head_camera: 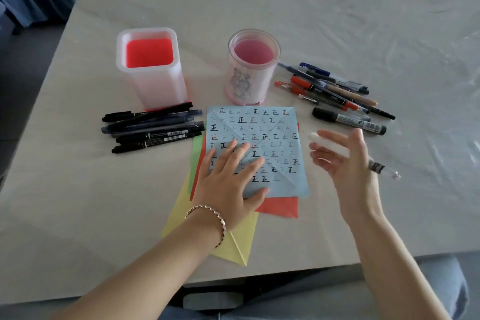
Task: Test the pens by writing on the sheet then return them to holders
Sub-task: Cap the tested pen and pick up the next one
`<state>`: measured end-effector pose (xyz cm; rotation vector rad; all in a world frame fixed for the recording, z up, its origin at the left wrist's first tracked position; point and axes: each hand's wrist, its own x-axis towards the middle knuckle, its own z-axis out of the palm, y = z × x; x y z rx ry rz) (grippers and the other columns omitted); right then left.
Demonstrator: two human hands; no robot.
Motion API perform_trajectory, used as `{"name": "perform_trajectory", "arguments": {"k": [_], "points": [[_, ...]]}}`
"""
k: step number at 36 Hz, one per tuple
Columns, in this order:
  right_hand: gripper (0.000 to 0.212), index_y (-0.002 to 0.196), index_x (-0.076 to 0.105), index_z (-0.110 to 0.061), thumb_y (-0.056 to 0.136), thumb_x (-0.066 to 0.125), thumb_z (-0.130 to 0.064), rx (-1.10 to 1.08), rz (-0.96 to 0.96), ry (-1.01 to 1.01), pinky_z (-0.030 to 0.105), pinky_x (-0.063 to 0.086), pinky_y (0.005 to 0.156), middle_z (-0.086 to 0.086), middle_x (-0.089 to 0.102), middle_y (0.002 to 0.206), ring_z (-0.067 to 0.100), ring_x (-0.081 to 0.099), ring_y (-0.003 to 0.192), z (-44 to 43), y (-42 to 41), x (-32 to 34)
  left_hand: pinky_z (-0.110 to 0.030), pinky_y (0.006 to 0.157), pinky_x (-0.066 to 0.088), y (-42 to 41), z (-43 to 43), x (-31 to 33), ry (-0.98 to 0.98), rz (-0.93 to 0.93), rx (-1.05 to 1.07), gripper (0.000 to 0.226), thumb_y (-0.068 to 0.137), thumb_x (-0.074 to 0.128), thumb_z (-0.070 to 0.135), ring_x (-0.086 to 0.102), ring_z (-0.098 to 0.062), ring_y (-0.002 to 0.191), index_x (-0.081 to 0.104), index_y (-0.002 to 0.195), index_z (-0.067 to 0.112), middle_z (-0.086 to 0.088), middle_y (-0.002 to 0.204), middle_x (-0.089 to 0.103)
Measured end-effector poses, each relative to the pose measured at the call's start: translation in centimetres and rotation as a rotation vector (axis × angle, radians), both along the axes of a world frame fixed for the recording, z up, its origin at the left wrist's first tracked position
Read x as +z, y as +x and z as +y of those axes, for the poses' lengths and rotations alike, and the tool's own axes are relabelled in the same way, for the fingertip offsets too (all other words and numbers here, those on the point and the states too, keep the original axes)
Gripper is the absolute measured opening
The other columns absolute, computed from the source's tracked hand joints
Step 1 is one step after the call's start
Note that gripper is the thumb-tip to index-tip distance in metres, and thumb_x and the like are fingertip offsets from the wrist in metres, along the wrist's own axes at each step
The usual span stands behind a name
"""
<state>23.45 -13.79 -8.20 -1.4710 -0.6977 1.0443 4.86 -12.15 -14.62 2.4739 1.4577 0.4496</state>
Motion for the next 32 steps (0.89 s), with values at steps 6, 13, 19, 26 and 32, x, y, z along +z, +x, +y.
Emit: {"name": "perform_trajectory", "arguments": {"k": [6, 13, 19, 26, 32], "points": [[0.029, 0.065, 0.064, -0.031, 0.082, 0.05, -0.012, 0.01, -0.38, -0.005, 0.011, 0.044, 0.067, -0.01, 0.063, 0.08, -0.001, 0.056, 0.074, -0.7, 1.5, 2.2, -0.042, 0.108, 0.013, 0.2, 0.0, 0.0, -0.03, -0.018, 0.005, 0.051, 0.078, 0.041, 0.055, 0.035, -0.019, 0.129, 0.061, 0.118, 0.03, -0.002, 0.135, 0.051], [0.055, 0.055, 0.043, -0.015, 0.07, 0.04, -0.068, 0.144, 0.253, -0.173, 0.018, 0.008, 0.041, -0.008, 0.022, 0.041, 0.007, 0.014, 0.036, -1.0, 1.7, 3.1, -0.042, 0.108, 0.014, 0.2, -0.1, 0.1, -0.047, -0.019, 0.012, 0.052, 0.079, 0.041, 0.055, 0.038, -0.019, 0.13, 0.06, 0.12, 0.03, -0.001, 0.136, 0.05], [0.059, 0.038, 0.025, -0.017, 0.059, 0.039, -0.07, 0.159, 0.557, -0.294, 0.021, 0.007, 0.04, -0.005, 0.016, 0.04, 0.009, 0.009, 0.036, -0.5, 1.6, 3.4, -0.038, 0.109, 0.01, 0.2, 0.0, 0.2, -0.048, -0.028, 0.007, 0.051, 0.078, 0.042, 0.055, 0.037, -0.019, 0.129, 0.06, 0.119, 0.03, -0.002, 0.135, 0.051], [0.048, 0.038, 0.023, -0.019, 0.059, 0.042, -0.059, 0.128, 0.582, -0.334, 0.013, 0.005, 0.04, -0.006, 0.017, 0.035, 0.011, 0.003, 0.036, 0.3, 0.4, 4.4, -0.041, 0.108, 0.013, 0.2, 0.0, 0.0, -0.027, -0.025, 0.007, 0.052, 0.078, 0.042, 0.055, 0.033, -0.018, 0.129, 0.06, 0.119, 0.03, -0.002, 0.134, 0.051], [0.044, 0.063, 0.04, -0.019, 0.09, 0.04, -0.054, -0.052, 0.581, -0.314, 0.012, 0.013, 0.03, -0.007, 0.026, 0.046, 0.003, 0.02, 0.031, 0.3, -0.1, 3.3, -0.041, 0.107, 0.013, 0.1, 0.0, -0.1, -0.016, -0.005, 0.003, 0.051, 0.079, 0.041, 0.055, 0.031, -0.017, 0.13, 0.058, 0.12, 0.031, -0.002, 0.135, 0.051]]}}
